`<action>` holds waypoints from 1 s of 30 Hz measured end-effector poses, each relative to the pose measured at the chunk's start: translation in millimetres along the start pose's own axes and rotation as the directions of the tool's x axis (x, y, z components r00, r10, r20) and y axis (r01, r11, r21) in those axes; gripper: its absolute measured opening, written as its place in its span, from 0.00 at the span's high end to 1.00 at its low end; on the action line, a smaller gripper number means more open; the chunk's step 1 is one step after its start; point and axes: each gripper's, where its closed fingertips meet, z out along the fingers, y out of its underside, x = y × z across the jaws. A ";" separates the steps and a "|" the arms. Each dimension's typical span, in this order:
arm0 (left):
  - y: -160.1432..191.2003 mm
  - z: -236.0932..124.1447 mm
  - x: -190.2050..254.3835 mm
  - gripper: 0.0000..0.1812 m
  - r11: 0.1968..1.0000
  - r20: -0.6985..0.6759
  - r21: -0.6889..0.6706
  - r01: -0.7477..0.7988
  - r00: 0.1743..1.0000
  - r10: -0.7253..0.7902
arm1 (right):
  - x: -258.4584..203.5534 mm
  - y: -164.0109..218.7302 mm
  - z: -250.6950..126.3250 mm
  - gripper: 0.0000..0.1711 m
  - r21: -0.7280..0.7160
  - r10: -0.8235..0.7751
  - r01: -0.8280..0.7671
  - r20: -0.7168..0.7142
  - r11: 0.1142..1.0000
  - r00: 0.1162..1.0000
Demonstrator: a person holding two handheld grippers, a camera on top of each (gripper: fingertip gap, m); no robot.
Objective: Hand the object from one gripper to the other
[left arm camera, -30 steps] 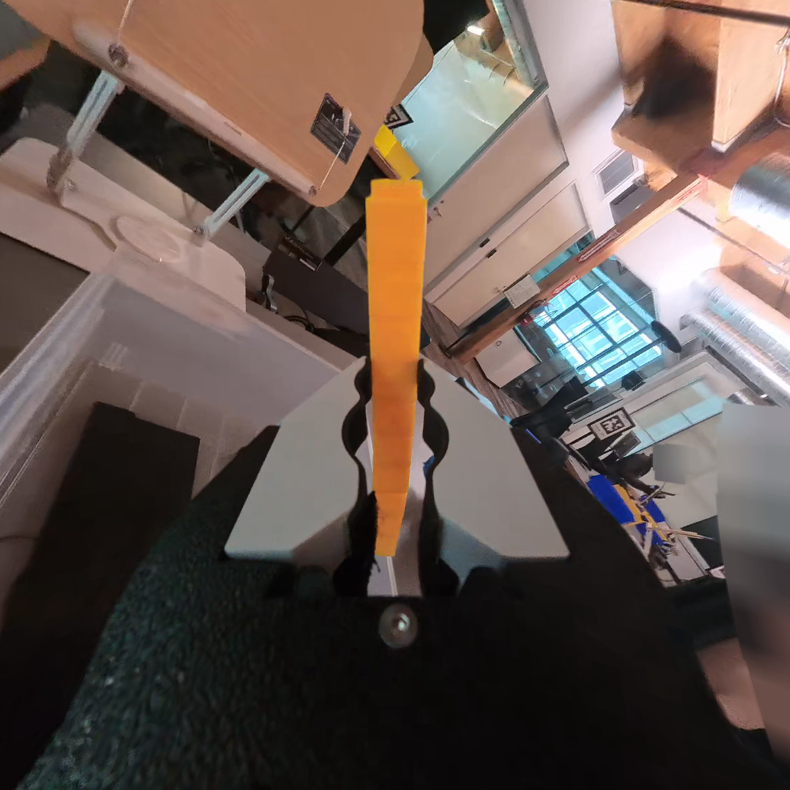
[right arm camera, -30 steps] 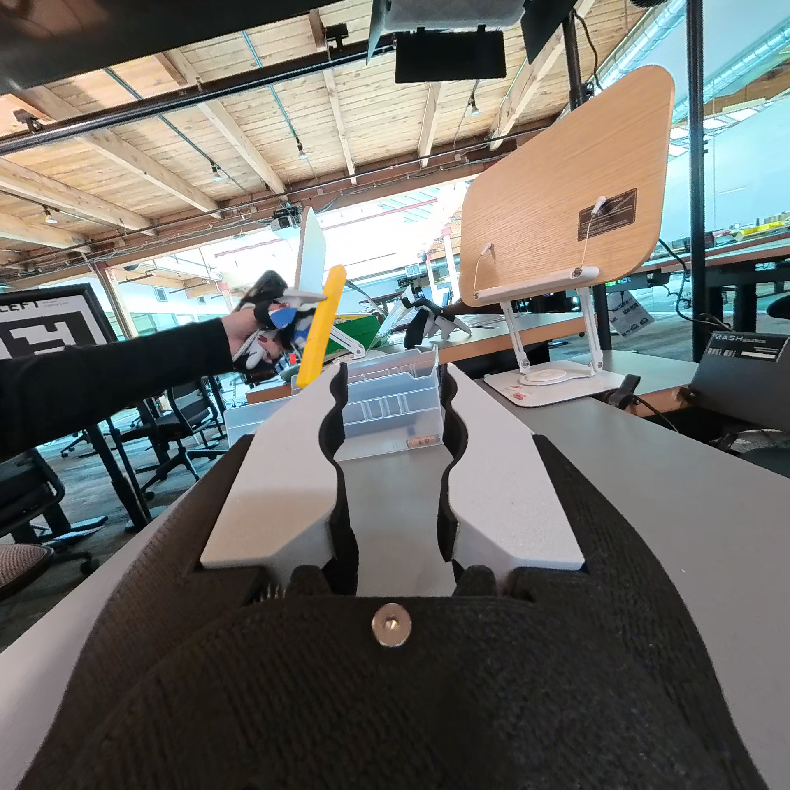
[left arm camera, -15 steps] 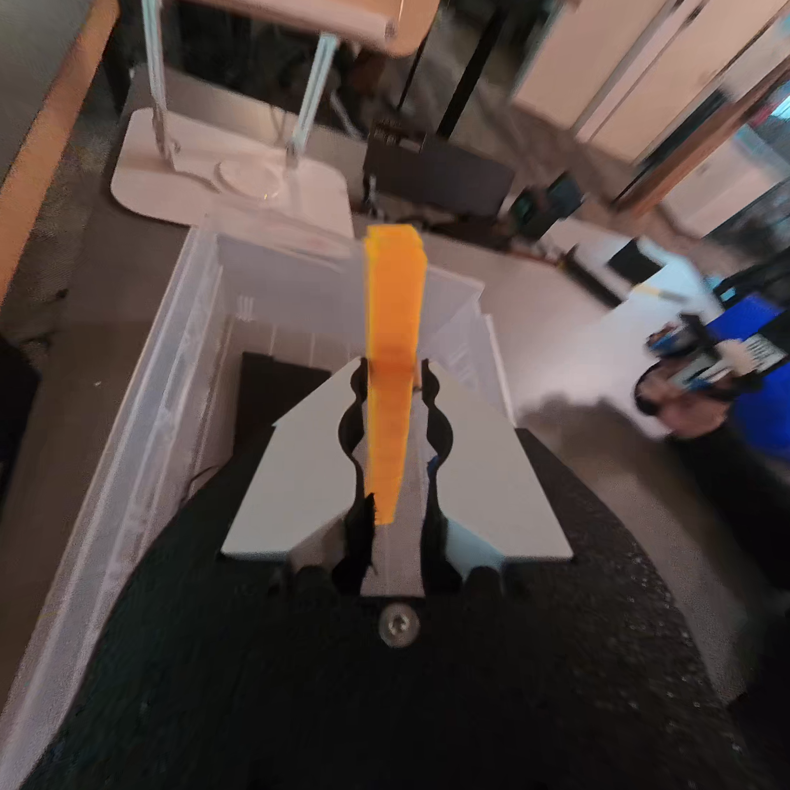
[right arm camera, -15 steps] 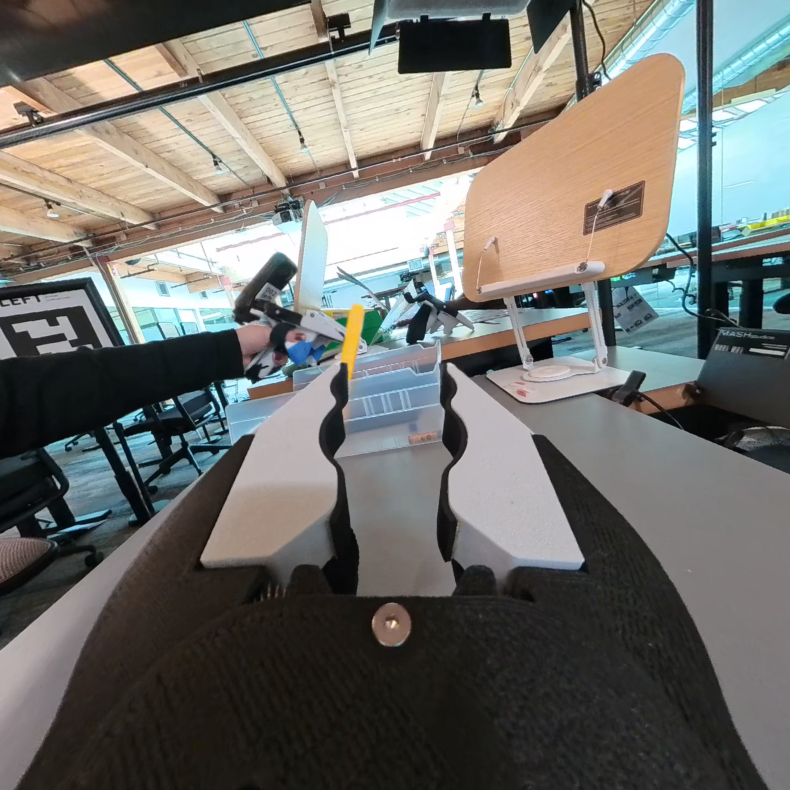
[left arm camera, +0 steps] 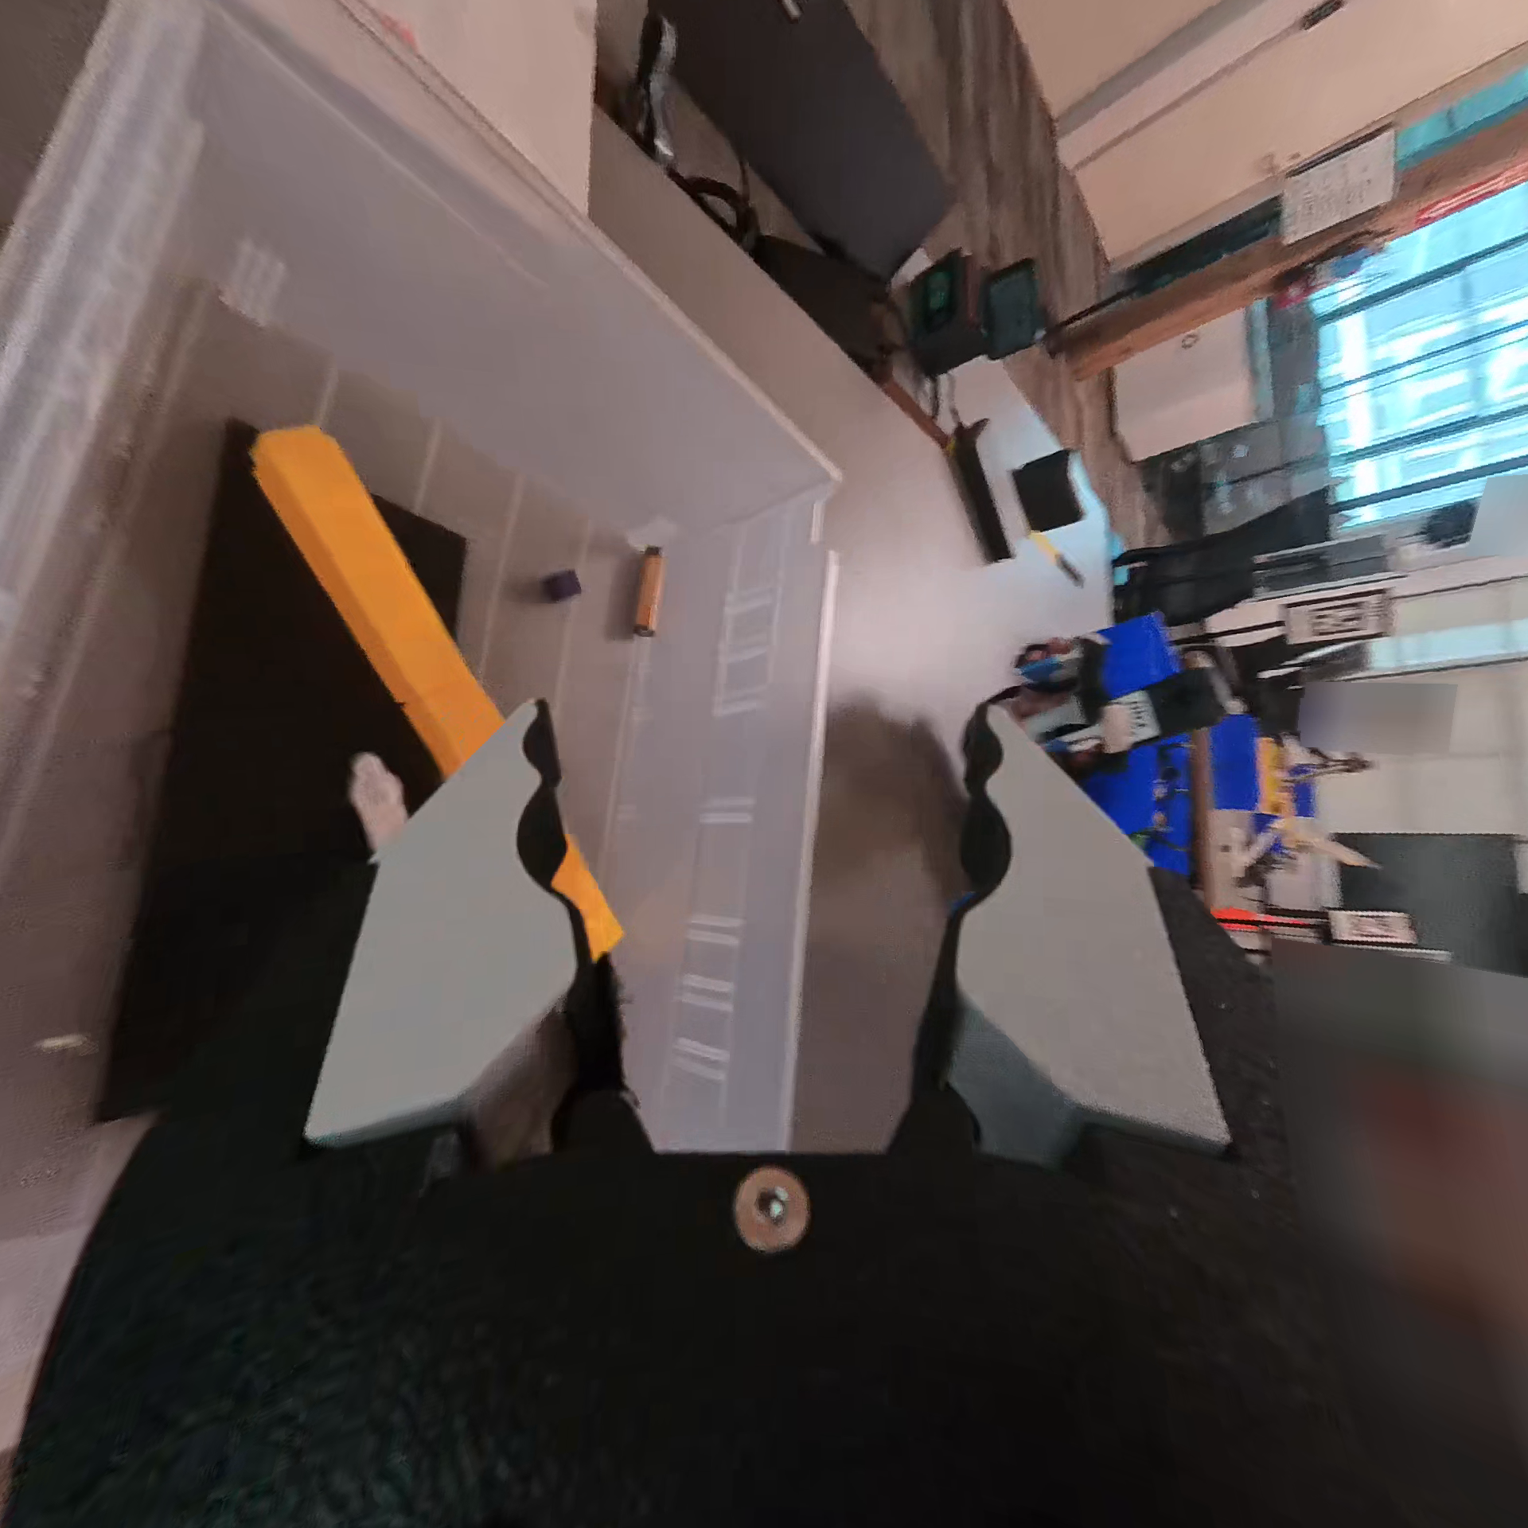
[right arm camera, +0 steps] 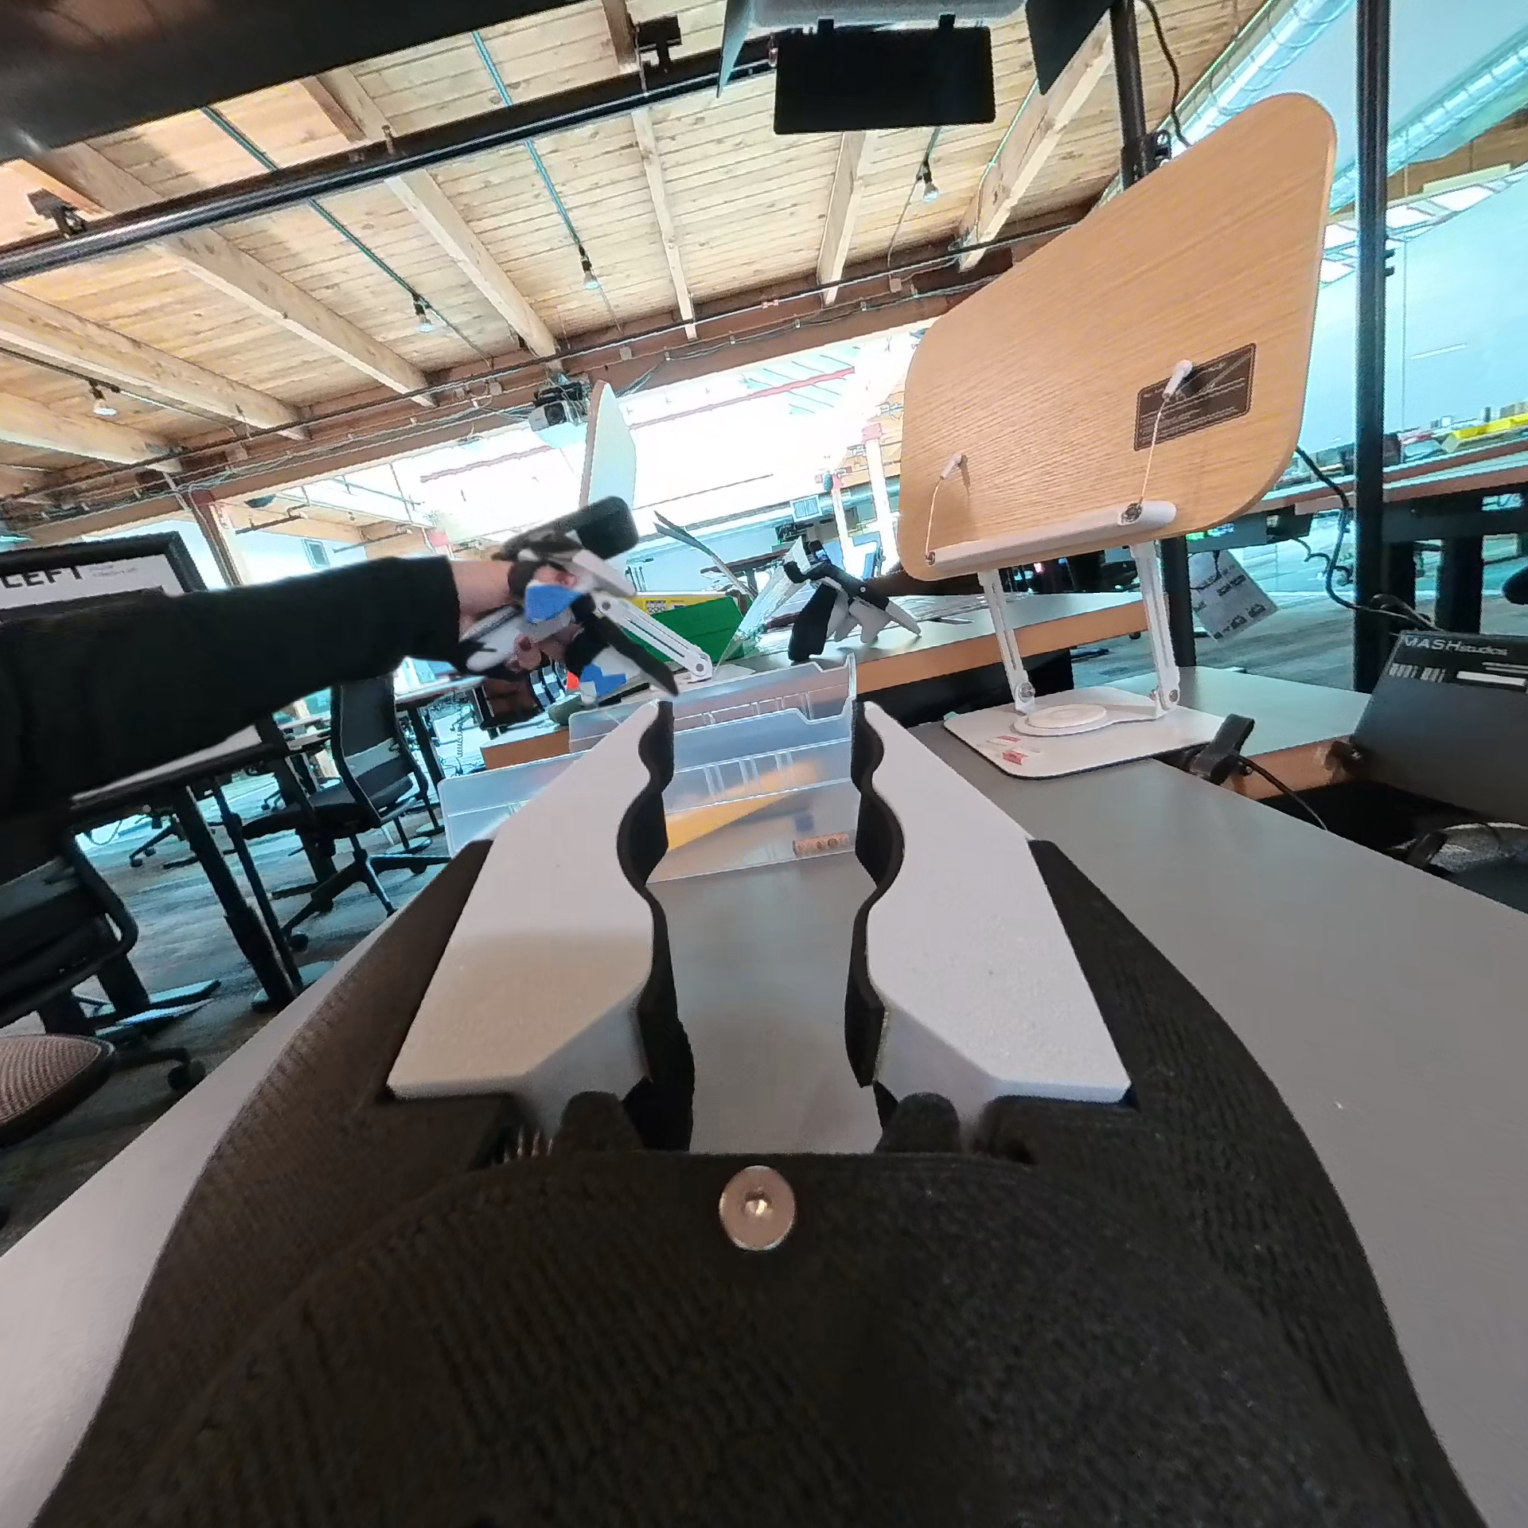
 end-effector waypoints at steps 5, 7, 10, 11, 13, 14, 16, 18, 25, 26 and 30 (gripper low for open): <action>-9.7 -4.1 10.8 0.50 1.000 -0.030 0.017 0.004 1.000 -0.003 | -0.3 0.3 0.4 0.75 -0.001 0.002 -0.002 0.003 1.000 1.000; -14.1 -5.1 14.9 0.51 0.999 -0.039 0.031 -0.010 0.999 0.011 | -0.7 0.7 0.6 0.75 -0.002 0.002 -0.002 0.004 1.000 1.000; -13.0 -2.4 4.4 0.55 0.999 0.053 0.020 -0.032 0.998 0.031 | -0.8 1.4 1.0 0.75 -0.005 0.001 -0.001 0.004 1.000 1.000; -5.6 -0.4 -8.6 0.56 0.999 0.143 -0.026 -0.045 0.988 0.049 | -0.9 1.5 1.0 0.75 -0.006 0.001 -0.001 0.004 1.000 1.000; 14.1 3.6 -35.1 0.61 0.988 0.310 -0.143 -0.064 0.945 0.106 | -0.7 1.5 1.1 0.76 -0.006 0.002 -0.002 0.003 1.000 1.000; 22.8 6.7 -45.6 0.63 0.978 0.364 -0.193 -0.074 0.920 0.142 | -0.6 1.5 1.0 0.76 -0.005 0.003 -0.003 0.003 1.000 1.000; 37.4 12.0 -64.4 0.68 0.939 0.437 -0.315 -0.140 0.856 0.275 | -0.9 2.0 1.4 0.76 -0.007 0.004 -0.004 0.005 1.000 1.000; 44.0 14.1 -81.5 0.74 0.909 0.504 -0.384 -0.159 0.789 0.351 | -1.6 3.1 2.1 0.75 -0.012 0.003 -0.003 0.007 1.000 1.000; 54.9 20.4 -119.6 0.81 0.950 0.649 -0.306 0.059 0.743 0.163 | -2.0 3.4 2.4 0.76 -0.014 -0.001 0.001 0.007 1.000 1.000; 55.9 22.9 -122.4 0.81 0.954 0.646 -0.290 0.071 0.750 0.141 | -2.1 3.0 2.4 0.76 -0.012 0.001 -0.001 0.008 1.000 1.000; 56.1 30.7 -126.2 0.81 0.966 0.632 -0.239 0.097 0.771 0.079 | -2.6 3.6 3.0 0.75 -0.013 0.004 -0.004 0.010 1.000 1.000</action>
